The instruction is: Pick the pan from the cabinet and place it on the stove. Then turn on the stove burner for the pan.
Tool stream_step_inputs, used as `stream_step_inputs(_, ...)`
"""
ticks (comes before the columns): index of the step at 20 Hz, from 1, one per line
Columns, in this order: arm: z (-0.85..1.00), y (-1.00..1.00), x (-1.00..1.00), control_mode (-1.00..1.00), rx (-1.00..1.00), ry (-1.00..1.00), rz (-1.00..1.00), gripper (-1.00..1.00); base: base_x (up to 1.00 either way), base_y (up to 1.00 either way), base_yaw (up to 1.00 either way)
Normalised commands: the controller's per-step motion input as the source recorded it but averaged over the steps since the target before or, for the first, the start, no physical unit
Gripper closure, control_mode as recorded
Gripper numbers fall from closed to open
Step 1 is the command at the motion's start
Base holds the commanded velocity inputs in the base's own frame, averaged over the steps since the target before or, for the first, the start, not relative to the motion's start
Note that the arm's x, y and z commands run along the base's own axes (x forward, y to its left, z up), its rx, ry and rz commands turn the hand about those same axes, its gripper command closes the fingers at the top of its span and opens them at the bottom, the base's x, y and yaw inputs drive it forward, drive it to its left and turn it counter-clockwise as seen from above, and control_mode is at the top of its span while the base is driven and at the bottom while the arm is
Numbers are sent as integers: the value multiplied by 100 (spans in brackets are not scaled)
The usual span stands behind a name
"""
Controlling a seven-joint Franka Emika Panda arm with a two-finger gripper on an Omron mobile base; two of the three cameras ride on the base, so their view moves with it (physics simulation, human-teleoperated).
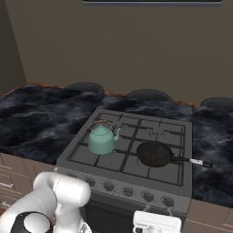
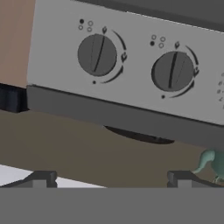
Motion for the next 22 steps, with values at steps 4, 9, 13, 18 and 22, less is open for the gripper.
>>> stream_step_inputs(4,-14,0,29,-100,0,2,0,-100,0,0,0)
stream_step_inputs(9,-7,0,36,-100,0,8,0,-100,0,0,0)
stream_step_inputs(13,-13,-11,26,-100,1,9,0,-100,0,0,0)
stream_step_inputs(18,-25,-26,16,-100,5,4,0,-100,0,0,0)
stream_step_inputs(22,-28,-29,11,-100,6,1,0,-100,0,0,0)
